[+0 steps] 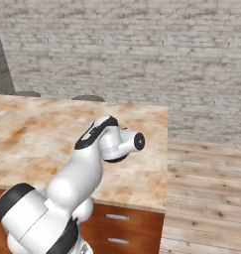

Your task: Move the shaker and mayonnaise from the cabinet to the dining counter.

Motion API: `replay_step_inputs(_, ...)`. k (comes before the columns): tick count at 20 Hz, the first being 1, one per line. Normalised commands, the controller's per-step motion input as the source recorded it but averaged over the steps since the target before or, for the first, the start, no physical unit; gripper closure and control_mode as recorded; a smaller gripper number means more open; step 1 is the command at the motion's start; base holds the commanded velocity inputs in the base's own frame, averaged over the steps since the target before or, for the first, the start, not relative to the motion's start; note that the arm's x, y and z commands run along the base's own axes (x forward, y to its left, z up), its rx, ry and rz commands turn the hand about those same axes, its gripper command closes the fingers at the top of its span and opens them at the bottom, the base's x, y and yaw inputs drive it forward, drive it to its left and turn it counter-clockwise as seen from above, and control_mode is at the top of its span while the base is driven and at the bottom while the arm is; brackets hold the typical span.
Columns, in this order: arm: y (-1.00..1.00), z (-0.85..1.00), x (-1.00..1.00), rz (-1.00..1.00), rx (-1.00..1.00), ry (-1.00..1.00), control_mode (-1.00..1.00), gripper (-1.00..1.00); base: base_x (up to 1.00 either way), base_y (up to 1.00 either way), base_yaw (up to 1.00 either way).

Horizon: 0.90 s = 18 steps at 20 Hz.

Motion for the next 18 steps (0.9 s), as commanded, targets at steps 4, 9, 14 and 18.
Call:
replay_step_inputs(4, 0.04, -0.44, 0.00, 0.00, -0.02, 0.00, -1.00, 1.00, 0.00, 0.00, 0.00)
replay_step_inputs(9, 0.04, -0.42, 0.00, 0.00, -0.02, 0.00, -1.00, 1.00, 0.00, 0.00, 0.00)
replay_step_inputs(14, 0.03, -0.45, 0.03, 0.00, -0.01, 0.00, -1.00, 1.00, 0.00, 0.00, 0.00)
replay_step_inputs(18, 0.00, -0.44, 0.05, 0.00, 0.00, 0.00, -1.00, 1.00, 0.00, 0.00, 0.00)
